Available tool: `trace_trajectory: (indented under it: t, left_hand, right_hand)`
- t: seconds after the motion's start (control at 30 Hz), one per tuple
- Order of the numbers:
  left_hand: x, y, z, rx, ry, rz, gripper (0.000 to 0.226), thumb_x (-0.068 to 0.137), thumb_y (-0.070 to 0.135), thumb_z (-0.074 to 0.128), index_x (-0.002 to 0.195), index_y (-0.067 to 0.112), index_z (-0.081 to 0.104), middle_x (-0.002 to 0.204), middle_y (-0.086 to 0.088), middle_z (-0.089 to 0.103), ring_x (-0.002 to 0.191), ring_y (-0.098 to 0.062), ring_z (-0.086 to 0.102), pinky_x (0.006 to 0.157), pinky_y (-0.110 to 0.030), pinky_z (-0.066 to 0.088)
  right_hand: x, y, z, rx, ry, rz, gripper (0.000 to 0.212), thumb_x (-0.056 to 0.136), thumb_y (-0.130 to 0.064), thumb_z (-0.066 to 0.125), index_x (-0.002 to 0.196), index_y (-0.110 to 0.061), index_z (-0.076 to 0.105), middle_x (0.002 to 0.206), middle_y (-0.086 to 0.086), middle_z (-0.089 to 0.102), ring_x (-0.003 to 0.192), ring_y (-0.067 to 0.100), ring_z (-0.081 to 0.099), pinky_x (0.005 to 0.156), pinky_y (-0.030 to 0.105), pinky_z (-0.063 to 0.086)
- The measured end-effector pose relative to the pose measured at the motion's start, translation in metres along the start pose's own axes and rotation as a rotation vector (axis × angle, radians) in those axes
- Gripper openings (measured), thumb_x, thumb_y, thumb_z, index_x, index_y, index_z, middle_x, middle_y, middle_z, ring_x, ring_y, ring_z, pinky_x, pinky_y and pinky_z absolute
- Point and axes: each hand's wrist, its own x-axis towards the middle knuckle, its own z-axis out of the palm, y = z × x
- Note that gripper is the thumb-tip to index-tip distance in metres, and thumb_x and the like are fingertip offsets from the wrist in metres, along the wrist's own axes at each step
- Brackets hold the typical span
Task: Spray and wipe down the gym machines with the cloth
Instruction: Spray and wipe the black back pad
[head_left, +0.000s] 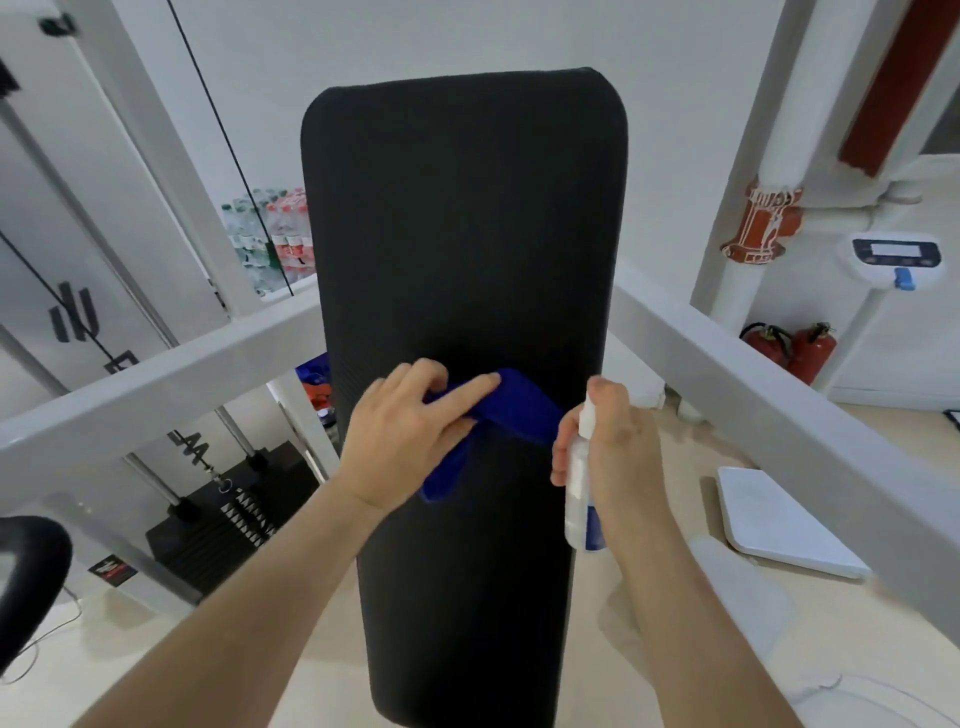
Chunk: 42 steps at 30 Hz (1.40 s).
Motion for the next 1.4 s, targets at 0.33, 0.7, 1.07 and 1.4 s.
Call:
trace_trajectory:
  t: [0.33,0.7,1.07,1.4]
  left_hand:
    - [-0.032,-0.026,-0.013,-0.508,0.268,-1.127,0.03,0.089,0.009,0.057,0.115,0.022,0.051,0.108,-0.002,0.062,0.097,-0.022,0.061,0.082,-0.043,0.053]
    - [-0.011,-0.005,-0.03,-0.1,-0.168,-0.442,0.058,0.09,0.021,0.063,0.14,0.033,0.039,0.132,-0.008,0.039,0.111,-0.024,0.051,0.088,-0.033,0.048]
    - [0.094,0.021,-0.026,0.03,0.053,-0.156,0.06,0.091,0.041,0.048,0.147,0.027,0.034,0.125,-0.014,0.049,0.088,-0.018,0.056,0.063,-0.028,0.051]
    - [-0.015,0.014,0.007,-0.041,-0.238,0.177,0.067,0.08,0.022,0.064,0.138,0.037,0.034,0.125,-0.009,0.039,0.096,-0.026,0.06,0.063,-0.035,0.057]
  right_hand:
    - [-0.012,0.008,0.007,-0.101,-0.11,0.047,0.059,0.098,-0.043,0.039,0.05,-0.012,0.05,0.047,0.004,0.053,0.049,0.016,0.055,0.057,0.028,0.049]
    - [-0.015,0.001,0.025,-0.089,-0.224,0.077,0.066,0.097,-0.054,0.036,0.049,-0.013,0.053,0.044,0.003,0.053,0.041,0.013,0.054,0.051,0.026,0.048]
    - [-0.006,-0.013,0.008,-0.029,-0.081,0.071,0.06,0.098,-0.049,0.036,0.055,-0.009,0.051,0.048,0.005,0.053,0.044,0.014,0.053,0.044,0.021,0.042]
    - [-0.014,-0.004,0.008,0.035,0.036,0.077,0.07,0.097,-0.047,0.037,0.035,-0.019,0.05,0.042,0.003,0.051,0.04,0.014,0.051,0.065,0.035,0.047]
